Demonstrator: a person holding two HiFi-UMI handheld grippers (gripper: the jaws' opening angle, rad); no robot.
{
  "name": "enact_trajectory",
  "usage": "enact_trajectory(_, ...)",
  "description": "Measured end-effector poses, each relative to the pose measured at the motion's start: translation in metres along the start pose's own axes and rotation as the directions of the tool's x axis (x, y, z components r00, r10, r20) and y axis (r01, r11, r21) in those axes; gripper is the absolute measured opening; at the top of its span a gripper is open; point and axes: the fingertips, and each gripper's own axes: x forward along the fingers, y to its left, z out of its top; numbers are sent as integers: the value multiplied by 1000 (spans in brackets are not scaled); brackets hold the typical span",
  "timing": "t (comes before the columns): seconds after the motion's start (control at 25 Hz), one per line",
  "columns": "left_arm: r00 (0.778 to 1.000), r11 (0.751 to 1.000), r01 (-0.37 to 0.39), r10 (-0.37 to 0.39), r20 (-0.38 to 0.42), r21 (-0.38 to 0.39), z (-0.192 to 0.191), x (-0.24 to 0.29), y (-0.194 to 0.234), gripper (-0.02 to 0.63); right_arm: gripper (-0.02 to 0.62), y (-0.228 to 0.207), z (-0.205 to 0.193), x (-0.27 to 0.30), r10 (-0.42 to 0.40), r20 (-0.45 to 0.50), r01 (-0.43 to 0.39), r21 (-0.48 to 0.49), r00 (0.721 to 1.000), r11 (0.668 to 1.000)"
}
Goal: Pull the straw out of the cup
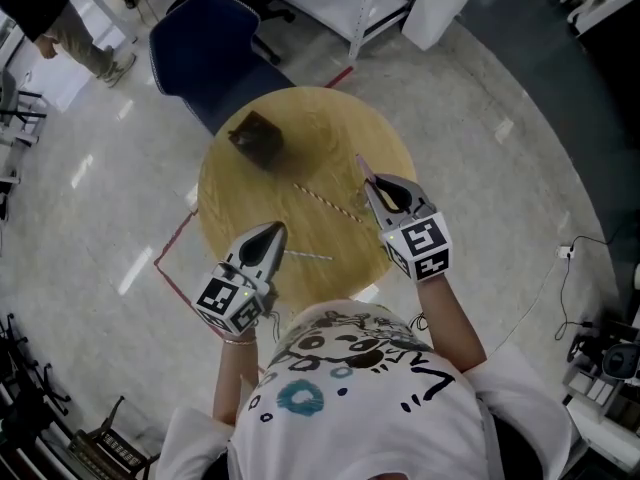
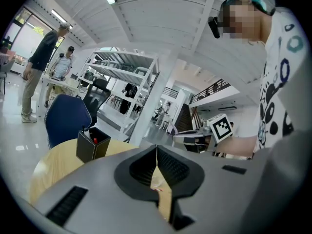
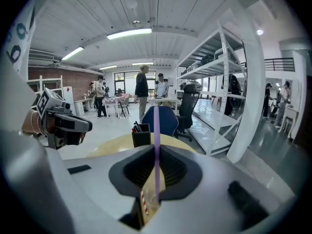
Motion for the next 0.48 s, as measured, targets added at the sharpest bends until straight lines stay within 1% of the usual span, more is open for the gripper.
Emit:
enact_trajectory(0.24,1000,1000,6,-5,24,-4,1,-10,-11,17,44,6,13,-13,-9,37,10,-8,999,1000)
enact_trajectory(0.48,999,1000,5,-6,50,13,3,-17,-21,17,44,11,25,-25,-11,70,14,-34,997,999)
